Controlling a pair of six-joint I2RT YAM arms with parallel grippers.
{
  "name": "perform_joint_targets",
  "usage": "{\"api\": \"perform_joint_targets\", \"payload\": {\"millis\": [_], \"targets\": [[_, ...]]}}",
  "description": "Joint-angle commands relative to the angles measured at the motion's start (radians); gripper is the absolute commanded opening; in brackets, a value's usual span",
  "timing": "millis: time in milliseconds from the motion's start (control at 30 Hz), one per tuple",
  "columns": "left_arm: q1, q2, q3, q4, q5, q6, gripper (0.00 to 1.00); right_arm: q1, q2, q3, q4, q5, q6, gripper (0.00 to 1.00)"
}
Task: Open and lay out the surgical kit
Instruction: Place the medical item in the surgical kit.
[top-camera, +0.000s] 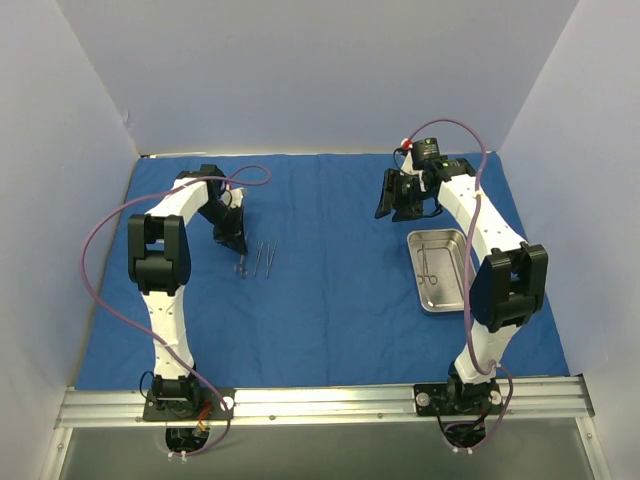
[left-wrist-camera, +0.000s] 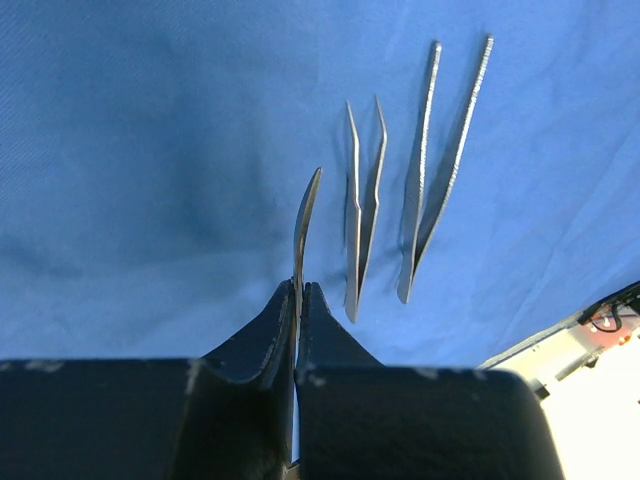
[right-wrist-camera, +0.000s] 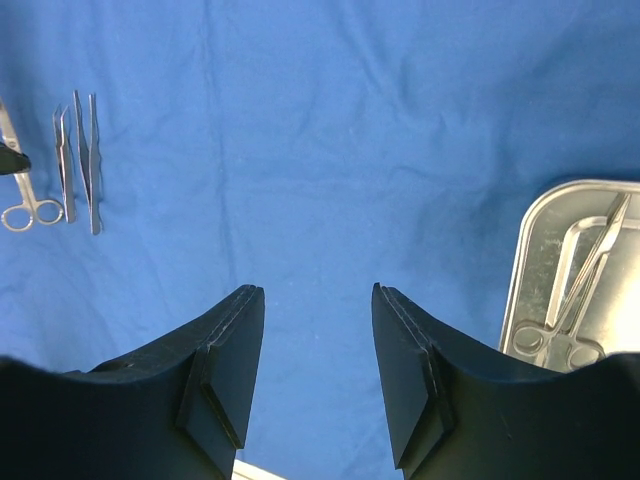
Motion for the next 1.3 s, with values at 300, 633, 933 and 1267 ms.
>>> {"api": "perform_joint_targets", "payload": {"millis": [300, 633, 933, 1267], "targets": [[0.025, 0.065, 0.044, 0.015, 0.019, 0.017, 0.04, -0.003, 0.029, 0.04, -0.029, -0.019, -0.021, 0.47], [0.038, 0.104, 0.055, 0.009, -0.028, -0.006, 0.19, -0.003, 0.041, 0.037, -0.026, -0.022, -0.019, 0.47], [0.055, 0.079, 0.032, 0.023, -0.048, -0.033, 0.36, -0.003, 0.044, 0.029, -0.02, -0.023, -0.013, 0.47], [0.083, -0.036, -0.013, 0.044, -0.097, -0.098, 0.38, -0.021, 0.032, -0.001, -0.034, 0.079, -0.035, 0.48]]}}
